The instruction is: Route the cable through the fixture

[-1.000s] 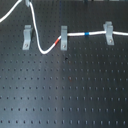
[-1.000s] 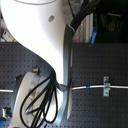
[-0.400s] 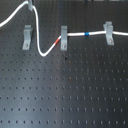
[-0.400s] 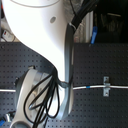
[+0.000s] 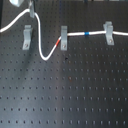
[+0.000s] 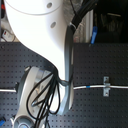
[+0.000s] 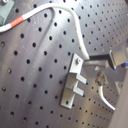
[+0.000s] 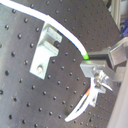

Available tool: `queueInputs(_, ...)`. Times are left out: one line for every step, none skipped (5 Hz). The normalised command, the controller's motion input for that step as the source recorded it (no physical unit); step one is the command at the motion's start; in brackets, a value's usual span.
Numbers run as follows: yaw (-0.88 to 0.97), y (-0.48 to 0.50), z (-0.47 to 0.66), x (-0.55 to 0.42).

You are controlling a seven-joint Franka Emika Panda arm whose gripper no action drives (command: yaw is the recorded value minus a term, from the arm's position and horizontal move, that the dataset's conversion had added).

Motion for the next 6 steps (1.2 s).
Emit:
queueInputs(-0.56, -0.203, 0.41, -0.066)
queueInputs(-0.59, -0.194, 0.19, -0.177)
queueInputs(-0.50, -0.077, -0.06, -0.130)
queueInputs(-0.37, -0.039, 0.05, -0.296)
queueInputs(-0.34, -0.029, 0.24, -0.384)
queueInputs(-0.21, -0.005, 0.11, -0.367)
